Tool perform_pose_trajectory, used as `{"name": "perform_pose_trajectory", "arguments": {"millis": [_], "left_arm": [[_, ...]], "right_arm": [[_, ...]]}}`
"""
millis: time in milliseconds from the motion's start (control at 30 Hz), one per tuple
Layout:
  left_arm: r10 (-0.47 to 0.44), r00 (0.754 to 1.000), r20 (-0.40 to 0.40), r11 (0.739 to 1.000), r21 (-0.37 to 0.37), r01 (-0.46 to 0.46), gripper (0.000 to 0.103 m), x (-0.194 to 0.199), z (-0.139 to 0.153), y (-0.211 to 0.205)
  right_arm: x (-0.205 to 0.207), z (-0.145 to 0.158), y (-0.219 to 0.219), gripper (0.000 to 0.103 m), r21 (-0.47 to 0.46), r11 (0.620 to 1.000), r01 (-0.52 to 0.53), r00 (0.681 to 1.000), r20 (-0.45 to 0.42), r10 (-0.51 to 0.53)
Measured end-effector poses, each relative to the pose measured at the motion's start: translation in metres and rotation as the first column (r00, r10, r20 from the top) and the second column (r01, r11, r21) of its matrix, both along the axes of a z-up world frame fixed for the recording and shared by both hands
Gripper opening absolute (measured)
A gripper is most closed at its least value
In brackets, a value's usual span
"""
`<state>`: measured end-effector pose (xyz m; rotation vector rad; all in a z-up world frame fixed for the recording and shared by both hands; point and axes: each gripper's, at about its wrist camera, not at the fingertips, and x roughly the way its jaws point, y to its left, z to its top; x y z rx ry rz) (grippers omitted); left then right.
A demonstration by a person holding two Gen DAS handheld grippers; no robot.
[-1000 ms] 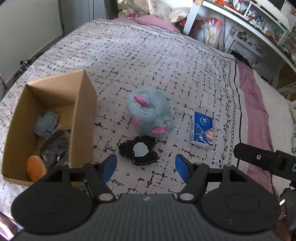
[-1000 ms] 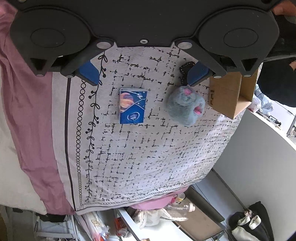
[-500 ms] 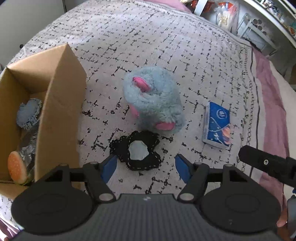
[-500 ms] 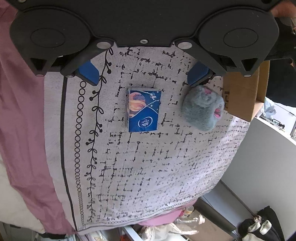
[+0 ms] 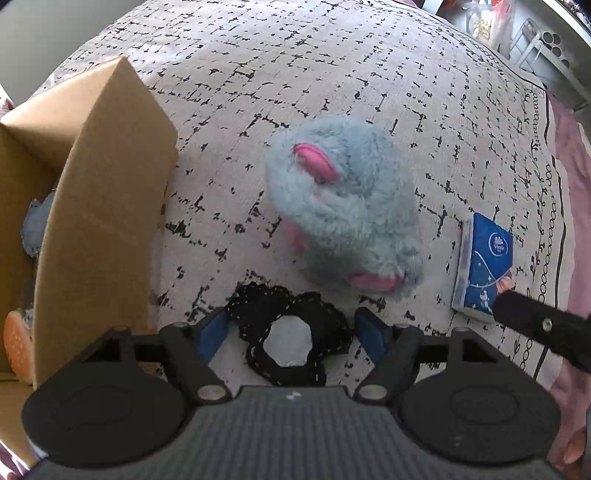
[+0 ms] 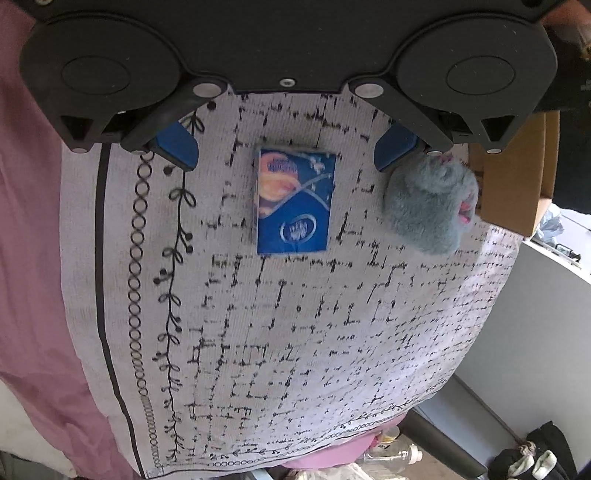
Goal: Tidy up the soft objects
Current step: 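Move both open tools back toward the black ring item and grey plush mouse, then close the left gripper on the black ring item while the right gripper closes on the blue tissue pack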
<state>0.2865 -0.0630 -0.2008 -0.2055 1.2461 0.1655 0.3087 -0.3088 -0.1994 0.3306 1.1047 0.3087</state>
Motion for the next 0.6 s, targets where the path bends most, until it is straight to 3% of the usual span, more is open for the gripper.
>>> {"name": "perform_pose_trajectory", "arguments": {"millis": [367, 433, 600], "left_arm": [[-0.024, 0.999, 0.031, 1.000, 0.007, 0.024, 0.069, -0.002, -0.001, 0.001], [-0.056, 0.998, 0.042, 0.998, 0.021, 0.055, 0.066, -0.002, 0.000, -0.002], [-0.054, 0.997, 0.058, 0.999, 0.002, 0.054, 0.055, -0.005, 0.002, 0.001]], "right_arm": [[0.015, -0.002, 0.029, 0.100, -0.136, 0.991, 0.016, 0.999, 0.044, -0.010], [0.015, -0.005, 0.035, 0.094, -0.158, 0.987, 0.016, 0.999, 0.040, -0.010], [0.009, -0.013, 0.049, 0.051, -0.251, 0.968, 0.009, 0.998, 0.055, 0.004]]}}
